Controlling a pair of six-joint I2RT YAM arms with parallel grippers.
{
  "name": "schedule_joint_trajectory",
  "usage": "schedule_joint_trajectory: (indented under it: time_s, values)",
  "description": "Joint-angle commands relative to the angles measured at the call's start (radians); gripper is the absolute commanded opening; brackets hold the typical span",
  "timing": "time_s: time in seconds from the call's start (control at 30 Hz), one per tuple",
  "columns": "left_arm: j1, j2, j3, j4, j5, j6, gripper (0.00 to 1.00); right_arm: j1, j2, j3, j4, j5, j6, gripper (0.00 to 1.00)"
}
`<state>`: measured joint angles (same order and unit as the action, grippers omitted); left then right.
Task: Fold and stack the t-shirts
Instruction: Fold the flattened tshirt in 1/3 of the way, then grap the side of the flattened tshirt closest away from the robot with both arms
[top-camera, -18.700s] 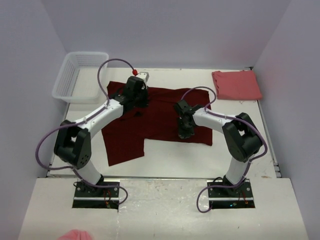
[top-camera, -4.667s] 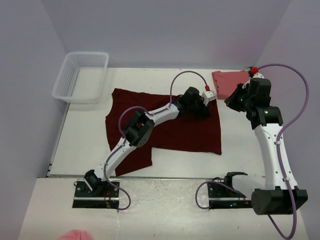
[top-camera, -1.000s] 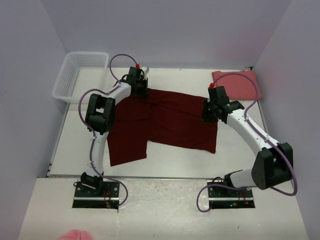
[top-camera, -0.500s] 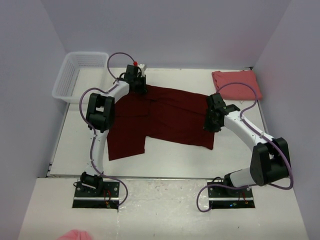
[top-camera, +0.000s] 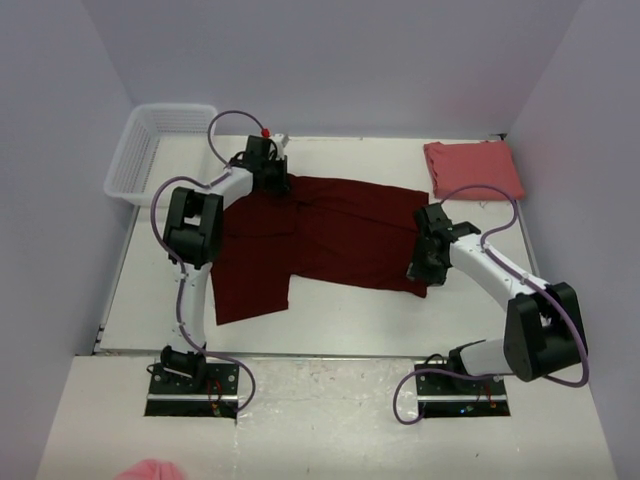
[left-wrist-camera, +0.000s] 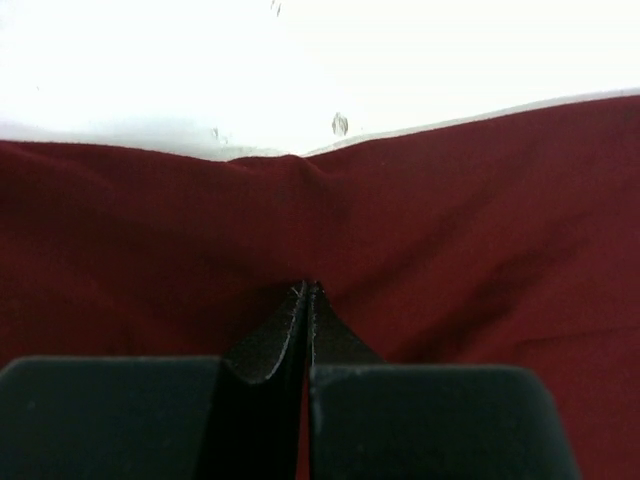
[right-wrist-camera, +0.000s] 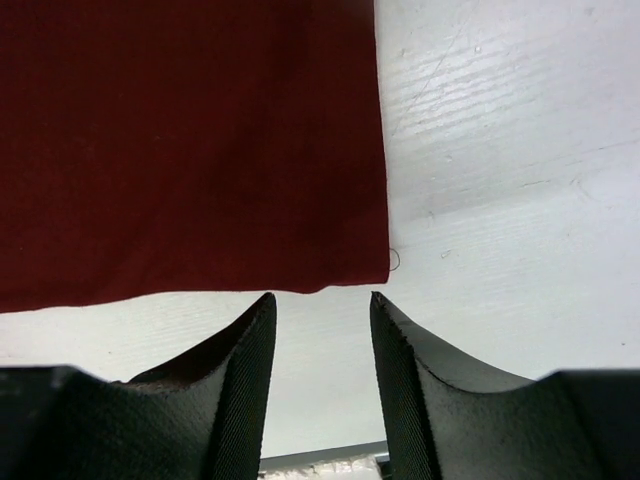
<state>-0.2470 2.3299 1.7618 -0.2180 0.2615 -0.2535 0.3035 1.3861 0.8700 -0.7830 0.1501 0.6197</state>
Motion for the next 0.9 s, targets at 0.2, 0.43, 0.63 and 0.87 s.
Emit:
schedule_joint_trajectory:
  time_s: [0.2,0.43,0.63,0.87]
  values:
    - [-0.026,-0.188,-0.091,-0.006,0.048,-0.032,0.00,0.006,-0.160,-0.092,0.042,-0.003,0.268,0.43]
    - [-0.095,-0.274,-0.111,0.014,0.068,-0.024,0.00,-0.044,-0.516,-0.272,0.113,0.045,0.457,0.40]
    - [-0.245,-0.201,-0.012,-0.012,0.217,-0.015,0.00,-0.165,-0.472,-0.316,0.139,-0.128,0.495,0.39]
    - [-0.409,-0.161,0.050,-0.044,0.243,-0.044,0.00,-0.178,-0.409,-0.405,0.301,-0.322,0.652,0.36]
